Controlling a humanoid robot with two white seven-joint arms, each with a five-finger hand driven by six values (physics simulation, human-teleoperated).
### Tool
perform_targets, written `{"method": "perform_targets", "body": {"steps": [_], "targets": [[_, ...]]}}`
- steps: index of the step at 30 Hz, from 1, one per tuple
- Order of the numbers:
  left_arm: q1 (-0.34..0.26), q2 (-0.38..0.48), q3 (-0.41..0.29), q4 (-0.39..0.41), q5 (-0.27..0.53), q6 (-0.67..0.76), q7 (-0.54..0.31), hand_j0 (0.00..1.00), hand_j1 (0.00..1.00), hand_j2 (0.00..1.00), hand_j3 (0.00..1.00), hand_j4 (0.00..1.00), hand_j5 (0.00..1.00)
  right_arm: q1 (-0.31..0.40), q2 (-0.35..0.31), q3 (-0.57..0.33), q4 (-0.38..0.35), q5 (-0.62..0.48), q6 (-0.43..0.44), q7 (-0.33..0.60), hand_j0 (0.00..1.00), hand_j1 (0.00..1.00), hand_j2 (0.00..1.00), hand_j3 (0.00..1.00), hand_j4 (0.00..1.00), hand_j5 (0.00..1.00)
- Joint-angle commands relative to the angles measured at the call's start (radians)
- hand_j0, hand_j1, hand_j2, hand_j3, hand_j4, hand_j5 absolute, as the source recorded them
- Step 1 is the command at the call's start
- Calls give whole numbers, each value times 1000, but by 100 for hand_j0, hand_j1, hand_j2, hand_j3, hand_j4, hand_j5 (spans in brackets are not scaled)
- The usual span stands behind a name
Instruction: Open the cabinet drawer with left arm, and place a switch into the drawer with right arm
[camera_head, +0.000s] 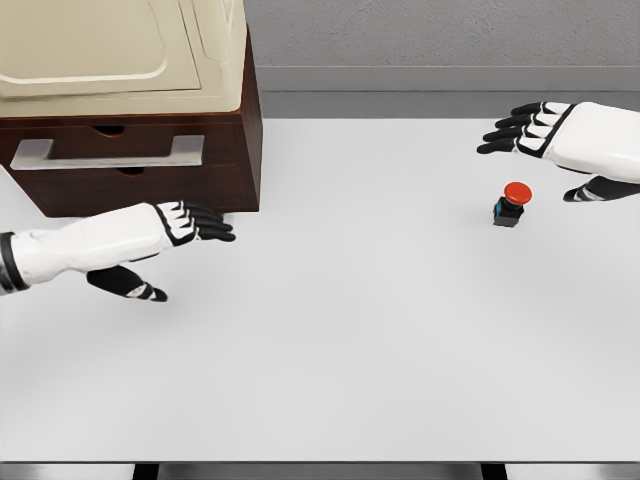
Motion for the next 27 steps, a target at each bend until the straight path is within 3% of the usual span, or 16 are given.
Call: {"method": "perform_targets", "body": {"steps": [1,4,7,9,12,14,19,23,27], "targets": [[-3,33,-55,-4,7,1,0,100,100,100,100,100,100,0,-1,-2,-1,-4,3,-1,100,100,100,100,100,100],[-20,81,-72,-8,10,1,1,100,100,100,100,100,100,0,-1,0,-1,-7,3,-1,100,100,100,100,100,100],[-169,136,-262,-16,35,1,1,100,100,100,100,100,100,3,-1,3,12,-7,3,-1,100,100,100,100,100,100],[-221,133,-338,-28,43,1,0,100,100,100,100,100,100,3,2,8,87,-7,3,-1,100,100,100,100,100,100],[-236,143,-348,-28,105,1,-5,100,100,100,100,100,100,-2,2,6,203,-2,3,-1,100,100,100,100,100,100],[-250,202,-348,-30,121,1,-8,98,98,98,98,98,98,5,2,9,268,-5,3,-1,100,100,100,100,100,100],[-291,285,-345,-28,210,1,-12,98,98,98,98,98,98,8,8,69,276,56,3,-1,100,100,100,100,100,100],[-319,268,-345,-28,297,1,-151,98,98,98,98,98,98,0,14,69,315,57,3,-1,100,100,100,100,100,100],[-321,266,-345,-28,340,1,-155,98,98,98,98,98,98,-8,45,107,317,90,3,-1,100,100,100,100,100,100]]}}
